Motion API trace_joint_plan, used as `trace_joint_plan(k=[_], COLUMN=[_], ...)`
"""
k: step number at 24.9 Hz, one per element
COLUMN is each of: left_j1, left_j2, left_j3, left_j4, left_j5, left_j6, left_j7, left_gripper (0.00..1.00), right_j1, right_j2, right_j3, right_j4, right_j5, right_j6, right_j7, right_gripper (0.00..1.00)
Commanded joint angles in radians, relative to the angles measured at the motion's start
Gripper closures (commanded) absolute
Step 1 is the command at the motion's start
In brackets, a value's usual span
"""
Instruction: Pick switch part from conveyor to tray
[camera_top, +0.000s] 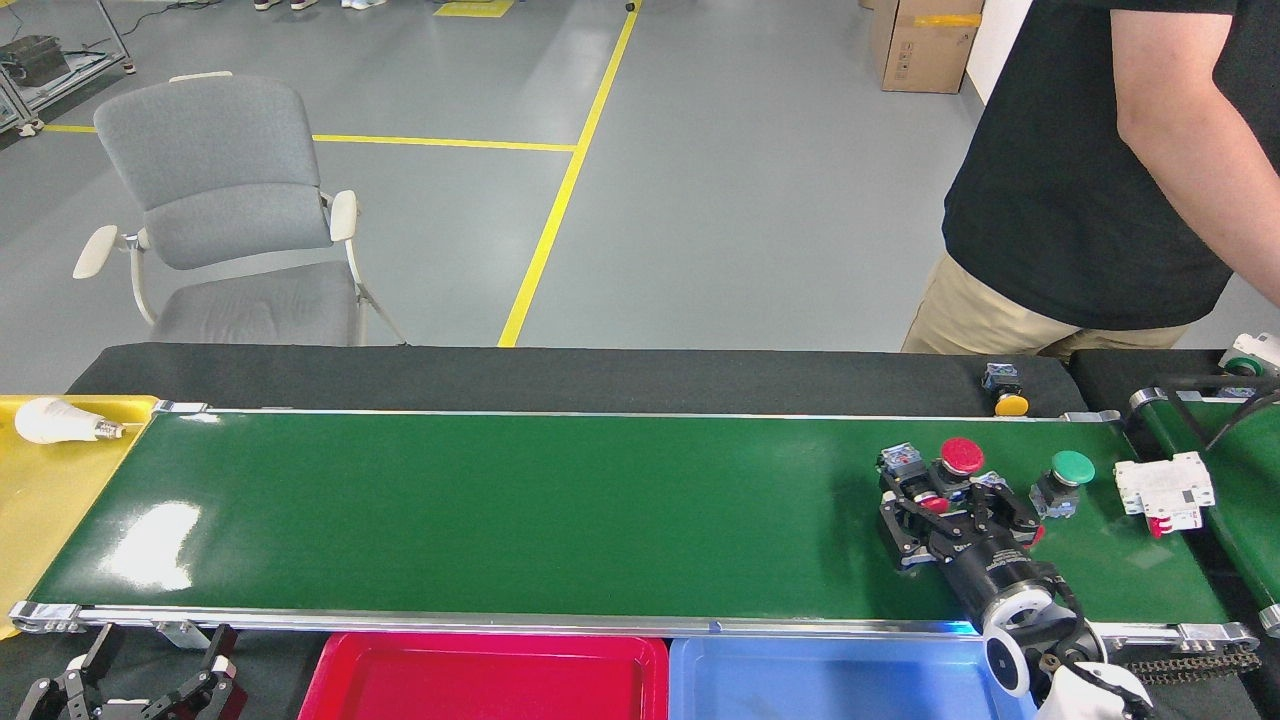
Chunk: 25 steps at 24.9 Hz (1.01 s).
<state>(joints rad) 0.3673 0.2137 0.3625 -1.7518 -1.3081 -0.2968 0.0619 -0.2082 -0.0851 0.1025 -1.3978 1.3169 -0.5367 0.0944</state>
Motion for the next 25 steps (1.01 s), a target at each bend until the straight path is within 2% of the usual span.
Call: trace_joint_plan(k=[1, 3, 4, 5, 6, 7, 10, 14, 16, 18, 19, 21, 25], left_j1=[-0.004, -0.007, -0.008, -0.011, -0.013, -0.016, -0.018, -0.018, -0.018, -0.016, -0.014, -0.016, -0.014], left_j2=[0.01, 0.012, 0.012, 0.012, 0.012, 0.012, 0.012, 0.0, -0.005, -0.007, -0.013, -0.017, -0.017], left_j3=[0.004, 0.001, 0.0, 0.0, 0.0, 0.0, 0.001, 0.007, 0.007, 0.009, 0.012, 0.013, 0.013], left_j4=[-0.009, -0.009, -0.009, -0.009, -0.008, -0.008, -0.009, -0.012, -0.014, -0.012, -0.012, -0.015, -0.017], left_j5=[-0.002, -0.002, -0.002, 0.0, 0.0, 0.0, -0.016, -0.085, -0.083, -0.083, -0.083, -0.083, -0.083], left_j6=[0.001, -0.001, -0.002, -0.01, -0.03, -0.051, -0.068, -0.067, -0.068, -0.07, -0.07, -0.071, -0.071], left_j7=[0.009, 0.009, 0.009, 0.009, 0.009, 0.007, 0.007, 0.009, 0.009, 0.009, 0.009, 0.009, 0.009], left_gripper=[0.0, 0.0, 0.0, 0.0, 0.0, 0.0, 0.0, 0.0, 0.0, 0.0, 0.0, 0.0, 0.0], right_j1=[-0.008, -0.011, -0.013, -0.014, -0.014, -0.014, -0.011, -0.011, -0.007, 0.019, 0.07, 0.205, 0.444], right_j2=[0.018, 0.022, 0.027, 0.039, 0.067, 0.096, 0.123, 0.134, 0.136, 0.134, 0.136, 0.136, 0.137], right_j3=[0.086, 0.236, 0.295, 0.338, 0.37, 0.39, 0.441, 0.444, 0.43, 0.364, 0.292, 0.16, -0.013], right_j4=[-0.033, -0.032, -0.033, -0.033, -0.032, -0.023, 0.014, 0.006, -0.02, -0.067, -0.096, -0.202, -0.374], right_j5=[-0.004, 0.004, 0.004, 0.005, 0.01, 0.016, 0.047, 0.042, 0.038, 0.034, 0.034, 0.033, 0.031], right_j6=[-0.16, -0.19, -0.19, -0.189, -0.187, -0.186, -0.186, -0.186, -0.184, -0.16, -0.103, 0.105, 0.408], right_j7=[-0.033, -0.041, -0.045, -0.054, -0.056, -0.056, -0.056, -0.056, -0.058, -0.056, -0.05, -0.05, -0.105], right_gripper=[0.98, 0.97, 0.91, 0.68, 0.17, 0.0, 0.0, 0.0, 0.0, 0.0, 0.02, 0.02, 0.02])
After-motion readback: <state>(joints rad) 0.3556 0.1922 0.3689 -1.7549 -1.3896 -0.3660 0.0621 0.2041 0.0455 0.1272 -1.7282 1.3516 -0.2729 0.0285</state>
